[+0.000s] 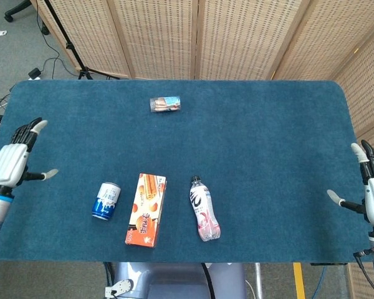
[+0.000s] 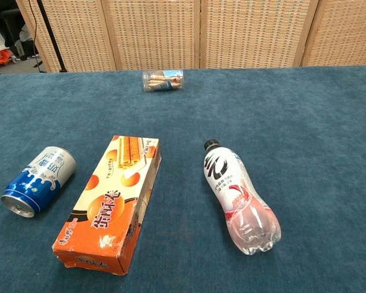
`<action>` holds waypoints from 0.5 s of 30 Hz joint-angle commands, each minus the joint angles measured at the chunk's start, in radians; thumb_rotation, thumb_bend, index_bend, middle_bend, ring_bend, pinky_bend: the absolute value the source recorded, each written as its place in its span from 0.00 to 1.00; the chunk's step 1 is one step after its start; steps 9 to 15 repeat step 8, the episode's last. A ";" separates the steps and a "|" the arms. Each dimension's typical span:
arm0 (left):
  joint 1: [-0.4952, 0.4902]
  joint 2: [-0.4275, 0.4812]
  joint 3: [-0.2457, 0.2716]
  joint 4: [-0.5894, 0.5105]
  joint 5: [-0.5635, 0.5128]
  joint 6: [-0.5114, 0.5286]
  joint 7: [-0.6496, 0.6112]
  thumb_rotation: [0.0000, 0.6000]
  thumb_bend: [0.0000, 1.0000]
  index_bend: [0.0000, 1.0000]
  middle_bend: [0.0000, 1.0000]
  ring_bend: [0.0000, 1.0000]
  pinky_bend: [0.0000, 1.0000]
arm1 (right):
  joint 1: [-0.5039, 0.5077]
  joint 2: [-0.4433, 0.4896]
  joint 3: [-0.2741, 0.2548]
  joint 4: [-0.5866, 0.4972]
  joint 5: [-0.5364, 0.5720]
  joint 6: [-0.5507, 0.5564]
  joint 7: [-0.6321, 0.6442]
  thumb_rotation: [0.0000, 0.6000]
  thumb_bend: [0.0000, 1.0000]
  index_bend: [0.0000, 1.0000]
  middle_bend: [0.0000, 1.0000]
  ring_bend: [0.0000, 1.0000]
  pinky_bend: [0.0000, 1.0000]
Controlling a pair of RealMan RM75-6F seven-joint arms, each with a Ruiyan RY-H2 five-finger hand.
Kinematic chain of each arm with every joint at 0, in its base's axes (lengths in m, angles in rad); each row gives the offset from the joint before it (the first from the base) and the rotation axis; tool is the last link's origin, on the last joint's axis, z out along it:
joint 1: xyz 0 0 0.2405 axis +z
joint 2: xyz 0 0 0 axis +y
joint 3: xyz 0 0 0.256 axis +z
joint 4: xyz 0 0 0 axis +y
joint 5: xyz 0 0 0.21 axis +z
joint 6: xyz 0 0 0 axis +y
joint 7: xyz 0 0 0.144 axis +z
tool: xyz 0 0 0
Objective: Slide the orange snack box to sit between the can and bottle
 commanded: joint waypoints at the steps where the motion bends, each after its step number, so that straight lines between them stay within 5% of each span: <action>1: 0.112 -0.042 0.053 0.043 0.018 0.101 0.030 1.00 0.00 0.00 0.00 0.00 0.00 | -0.001 -0.022 0.000 0.017 -0.008 0.021 -0.057 1.00 0.00 0.00 0.00 0.00 0.00; 7: 0.202 -0.051 0.075 -0.002 0.005 0.164 0.114 1.00 0.00 0.00 0.00 0.00 0.00 | -0.004 -0.053 0.005 0.030 -0.004 0.052 -0.186 1.00 0.00 0.00 0.00 0.00 0.00; 15: 0.208 -0.050 0.078 -0.010 0.011 0.169 0.121 1.00 0.00 0.00 0.00 0.00 0.00 | -0.004 -0.054 0.003 0.028 -0.004 0.051 -0.194 1.00 0.00 0.00 0.00 0.00 0.00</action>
